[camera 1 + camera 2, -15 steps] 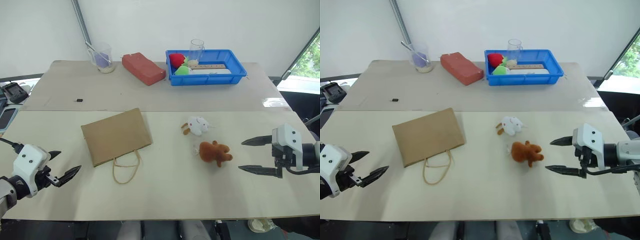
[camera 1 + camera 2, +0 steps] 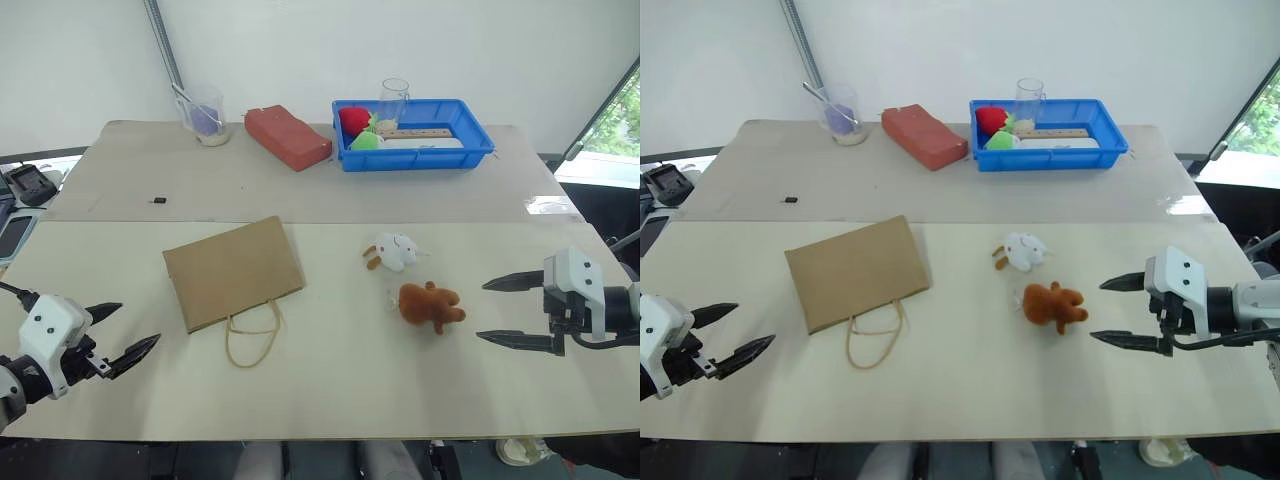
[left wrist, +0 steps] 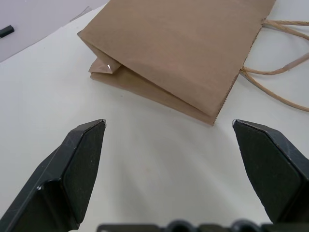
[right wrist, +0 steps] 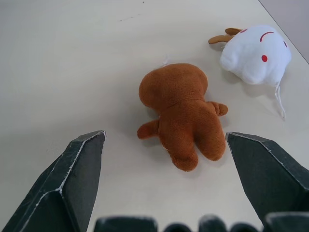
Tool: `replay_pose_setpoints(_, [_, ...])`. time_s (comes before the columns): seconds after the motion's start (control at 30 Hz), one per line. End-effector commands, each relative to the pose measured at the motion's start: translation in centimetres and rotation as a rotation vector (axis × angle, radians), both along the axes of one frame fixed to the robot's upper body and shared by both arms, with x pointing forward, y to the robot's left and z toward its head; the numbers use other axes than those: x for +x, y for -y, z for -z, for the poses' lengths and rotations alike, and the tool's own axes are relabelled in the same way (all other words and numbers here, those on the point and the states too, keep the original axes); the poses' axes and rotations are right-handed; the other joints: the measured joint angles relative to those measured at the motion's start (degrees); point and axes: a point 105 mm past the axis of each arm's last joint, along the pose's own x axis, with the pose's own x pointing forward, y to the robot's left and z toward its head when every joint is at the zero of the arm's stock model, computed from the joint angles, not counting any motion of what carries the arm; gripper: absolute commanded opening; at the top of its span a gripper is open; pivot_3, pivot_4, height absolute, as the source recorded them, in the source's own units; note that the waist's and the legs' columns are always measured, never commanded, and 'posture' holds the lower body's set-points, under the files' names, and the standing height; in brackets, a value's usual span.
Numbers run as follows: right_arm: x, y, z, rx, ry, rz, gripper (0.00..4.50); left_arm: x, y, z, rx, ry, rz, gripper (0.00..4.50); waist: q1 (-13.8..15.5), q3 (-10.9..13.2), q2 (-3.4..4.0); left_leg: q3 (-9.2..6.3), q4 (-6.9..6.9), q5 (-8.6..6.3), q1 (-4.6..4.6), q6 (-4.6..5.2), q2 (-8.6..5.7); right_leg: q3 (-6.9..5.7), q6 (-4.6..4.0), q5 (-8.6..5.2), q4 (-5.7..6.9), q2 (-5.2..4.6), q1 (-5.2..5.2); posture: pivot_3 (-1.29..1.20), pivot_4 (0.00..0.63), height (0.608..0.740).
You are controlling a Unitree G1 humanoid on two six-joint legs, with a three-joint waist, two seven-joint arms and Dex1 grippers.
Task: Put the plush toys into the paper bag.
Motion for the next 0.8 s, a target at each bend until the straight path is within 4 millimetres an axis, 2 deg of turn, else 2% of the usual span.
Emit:
replay_pose_setpoints(0.03, [-0.1, -0.4, -1.1, -0.001, 0.036, -0.019, 4.45, 0.2, 1.3, -1.1, 0.021, 0.048, 0.107, 4.5, 0.0, 0.0, 0.0, 0.0, 0.0, 0.0, 0.0, 0.0, 0.0, 0.0, 0.0, 0.0, 0.0, 0.0, 0.0, 0.0, 0.15, 0.74])
replay_pose_setpoints(0.13, [-0.7, -1.2, -1.3, 0.027, 0.019, -0.041, 4.45, 0.6, 4.1, -1.1, 0.034, 0.049, 0.239, 4.5, 0.2, 0.0, 0.0, 0.01, 0.0, 0.0, 0.0, 0.0, 0.0, 0.01, 0.0, 0.0, 0.0, -0.01, 0.0, 0.0, 0.15, 0.74])
replay_pose_setpoints(0.23, [-1.9, -3.0, -1.5, 0.063, -0.008, -0.098, 4.45, 0.8, 6.5, -0.5, 0.058, 0.04, 0.352, 4.5, 0.3, 0.0, 0.0, -0.01, 0.0, 0.0, -0.02, 0.0, 0.0, 0.0, 0.0, 0.0, -0.01, 0.0, 0.01, 0.0, 0.15, 0.74])
replay_pose_setpoints(0.33, [-2.9, -5.3, -1.8, 0.106, -0.015, -0.155, 4.45, 2.1, 7.7, 0.2, 0.094, 0.065, 0.392, 4.5, 0.3, 0.0, 0.01, -0.01, 0.0, 0.0, -0.03, 0.0, -0.01, 0.02, 0.01, 0.0, 0.0, 0.0, 0.0, 0.0, 0.15, 0.74])
replay_pose_setpoints(0.47, [-3.7, -7.2, -2.1, 0.149, -0.01, -0.183, 4.45, 3.8, 9.5, 0.7, 0.104, 0.107, 0.437, 4.5, 0.2, 0.0, 0.01, -0.02, 0.01, 0.0, -0.02, 0.0, -0.03, 0.01, 0.02, 0.01, 0.0, 0.04, 0.01, 0.0, 0.15, 0.74])
replay_pose_setpoints(0.63, [-4.2, -7.8, -1.9, 0.166, -0.02, -0.177, 4.45, 4.3, 11.7, 1.8, 0.099, 0.099, 0.526, 4.5, 0.2, 0.0, 0.0, -0.04, 0.01, -0.01, -0.09, 0.02, -0.04, 0.02, 0.03, 0.02, -0.02, 0.01, -0.01, 0.0, 0.15, 0.74])
replay_pose_setpoints(0.8, [-4.6, -7.8, -1.9, 0.171, -0.03, -0.17, 4.45, 4.2, 12.0, 2.0, 0.088, 0.085, 0.562, 4.5, 0.2, 0.0, 0.0, -0.08, 0.01, -0.03, -0.12, 0.04, -0.03, 0.0, 0.03, 0.02, -0.01, 0.01, -0.03, 0.0, 0.15, 0.74])
